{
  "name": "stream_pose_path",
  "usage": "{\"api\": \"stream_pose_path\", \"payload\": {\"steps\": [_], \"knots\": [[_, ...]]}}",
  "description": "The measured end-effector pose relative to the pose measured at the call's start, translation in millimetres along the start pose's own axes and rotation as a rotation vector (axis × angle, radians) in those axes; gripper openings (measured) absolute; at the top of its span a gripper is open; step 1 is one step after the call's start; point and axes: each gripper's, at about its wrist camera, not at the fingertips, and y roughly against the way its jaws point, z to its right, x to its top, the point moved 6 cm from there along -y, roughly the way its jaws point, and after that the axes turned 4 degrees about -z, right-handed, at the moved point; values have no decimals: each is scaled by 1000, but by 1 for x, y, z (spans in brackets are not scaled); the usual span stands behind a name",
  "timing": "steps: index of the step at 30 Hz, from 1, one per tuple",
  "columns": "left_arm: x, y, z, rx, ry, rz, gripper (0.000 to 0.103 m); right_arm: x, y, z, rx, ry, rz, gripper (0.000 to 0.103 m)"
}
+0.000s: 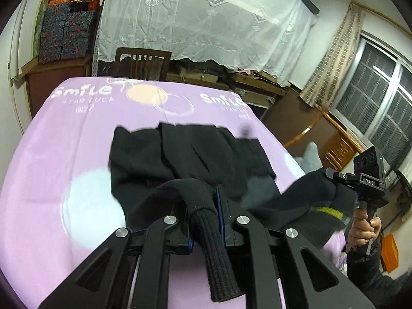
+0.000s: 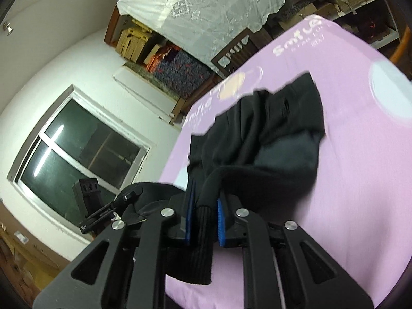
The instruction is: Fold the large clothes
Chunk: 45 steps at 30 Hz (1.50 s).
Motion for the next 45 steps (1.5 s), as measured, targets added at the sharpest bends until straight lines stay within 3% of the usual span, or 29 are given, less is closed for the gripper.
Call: {"api": "stream_pose_path", "payload": {"steps": [7, 13, 18, 25, 26, 27, 28, 29, 30, 32, 35, 38, 45], "knots": [[58, -58, -36, 35, 67, -58, 14, 87, -46, 25, -41, -85, 3, 14], [78, -130, -79, 75, 132, -162, 14, 136, -108, 81, -123, -206, -47, 14], [67, -188, -114, 32, 219, -260, 14, 141, -153, 132, -182, -308, -120, 14], [65, -184, -114, 15, 213, -250, 17, 138, -174, 166, -137, -402, -155, 13], [67, -177, -112, 12, 220, -249, 20, 137, -174, 165, -136, -406, -158, 14], [69, -166, -109, -1, 226, -237, 34, 136, -173, 164, -131, -408, -162, 18], [71, -155, -106, -7, 225, -212, 58, 137, -169, 160, -116, -413, -167, 21], [74, -137, -104, 8, 219, -170, 73, 139, -165, 157, -98, -416, -166, 31], [76, -126, -104, 29, 214, -139, 95, 142, -156, 150, -62, -411, -153, 46], [80, -92, -103, 61, 188, -51, 99, 148, -135, 136, -45, -372, -103, 72], [76, -67, -110, 81, 178, -11, 99, 151, -100, 117, -65, -276, -44, 73], [71, -76, -115, 143, 159, -35, 98, 144, -82, 112, -135, -201, -17, 73], [92, -128, -107, 117, 102, -110, 97, 136, -109, 114, -351, 11, -68, 73]]}}
